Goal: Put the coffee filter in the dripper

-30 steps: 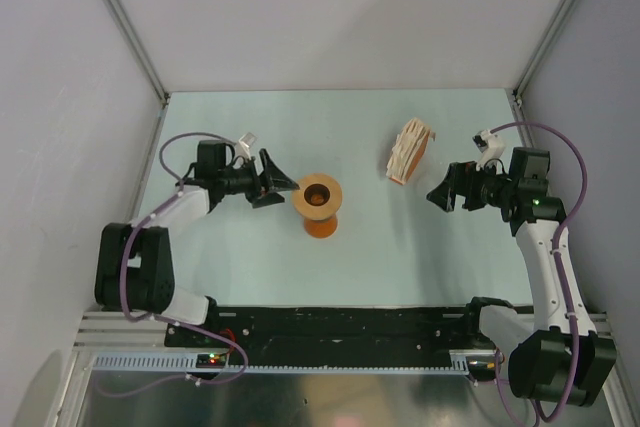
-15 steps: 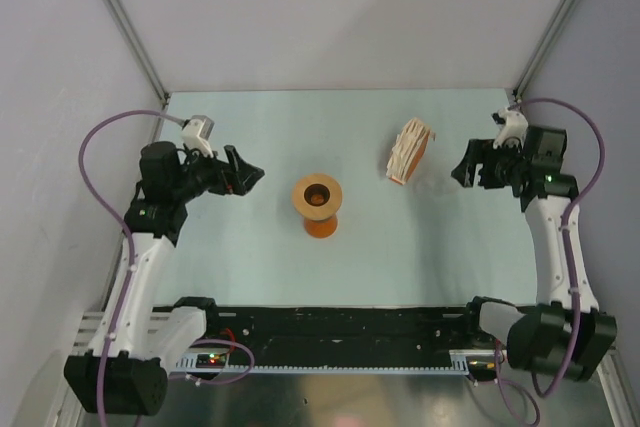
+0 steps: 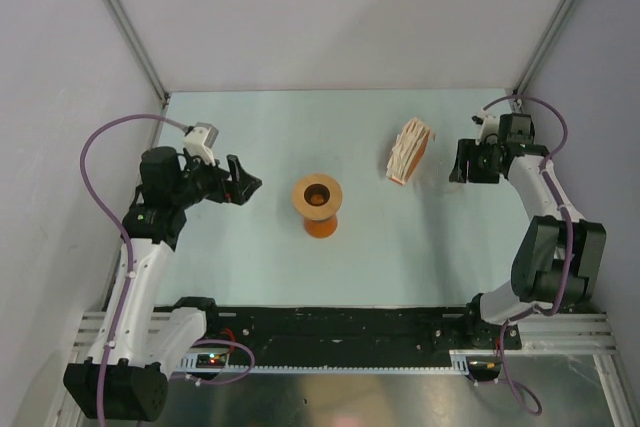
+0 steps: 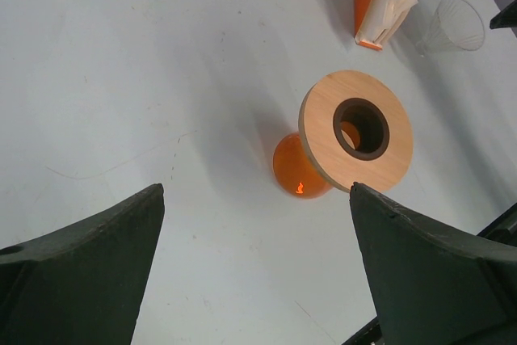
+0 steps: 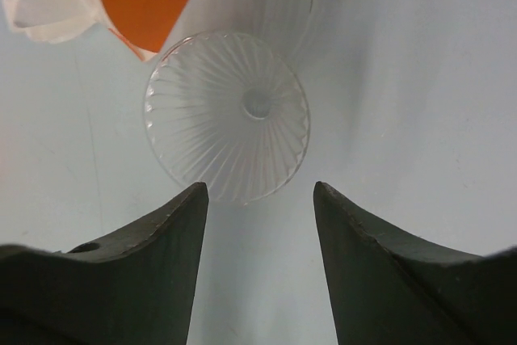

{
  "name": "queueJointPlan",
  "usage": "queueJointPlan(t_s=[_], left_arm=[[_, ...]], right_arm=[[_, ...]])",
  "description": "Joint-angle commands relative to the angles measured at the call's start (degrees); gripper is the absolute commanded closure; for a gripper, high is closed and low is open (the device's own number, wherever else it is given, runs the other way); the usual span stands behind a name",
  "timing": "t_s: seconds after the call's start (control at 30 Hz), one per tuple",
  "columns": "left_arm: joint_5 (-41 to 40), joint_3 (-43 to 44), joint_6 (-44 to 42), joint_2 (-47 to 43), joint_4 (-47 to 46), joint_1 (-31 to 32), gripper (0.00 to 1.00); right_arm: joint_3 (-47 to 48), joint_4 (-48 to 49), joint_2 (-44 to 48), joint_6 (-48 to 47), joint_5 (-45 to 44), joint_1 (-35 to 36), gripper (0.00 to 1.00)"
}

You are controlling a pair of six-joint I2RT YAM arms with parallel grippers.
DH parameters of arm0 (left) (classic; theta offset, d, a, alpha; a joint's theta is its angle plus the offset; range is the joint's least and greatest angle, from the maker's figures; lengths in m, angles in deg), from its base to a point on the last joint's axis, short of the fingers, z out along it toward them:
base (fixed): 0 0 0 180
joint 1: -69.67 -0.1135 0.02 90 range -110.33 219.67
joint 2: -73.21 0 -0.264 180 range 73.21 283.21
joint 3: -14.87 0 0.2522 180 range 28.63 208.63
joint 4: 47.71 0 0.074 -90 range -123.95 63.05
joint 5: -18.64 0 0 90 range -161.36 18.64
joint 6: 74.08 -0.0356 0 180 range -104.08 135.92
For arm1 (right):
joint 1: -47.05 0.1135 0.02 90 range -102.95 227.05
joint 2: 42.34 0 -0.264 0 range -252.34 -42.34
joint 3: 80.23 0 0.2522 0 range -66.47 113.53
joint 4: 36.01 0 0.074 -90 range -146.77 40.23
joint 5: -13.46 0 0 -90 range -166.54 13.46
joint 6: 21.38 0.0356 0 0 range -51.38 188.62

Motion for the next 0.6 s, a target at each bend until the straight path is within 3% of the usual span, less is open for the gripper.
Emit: queueJointPlan(t_s=[0.0,0.23,0.57], left_arm=[[0.1,-0.8,-1.8,-0.6,-0.6,-0.2,0.00],[0.3,-0.8,-0.6,0.0,-0.5,-0.2,0.00],[0.2,-0.2,1.2,-0.4,-0.5,-0.2,0.00]], right_arm=[[3.1,4.5,-2.6,-1.4,-2.6,0.5,0.41],[5.1,5.3,-7.7,-1.5,-4.6,1.9,0.47],[11.1,1.2,-12.9,-2.6,-5.1,2.2,0.73]])
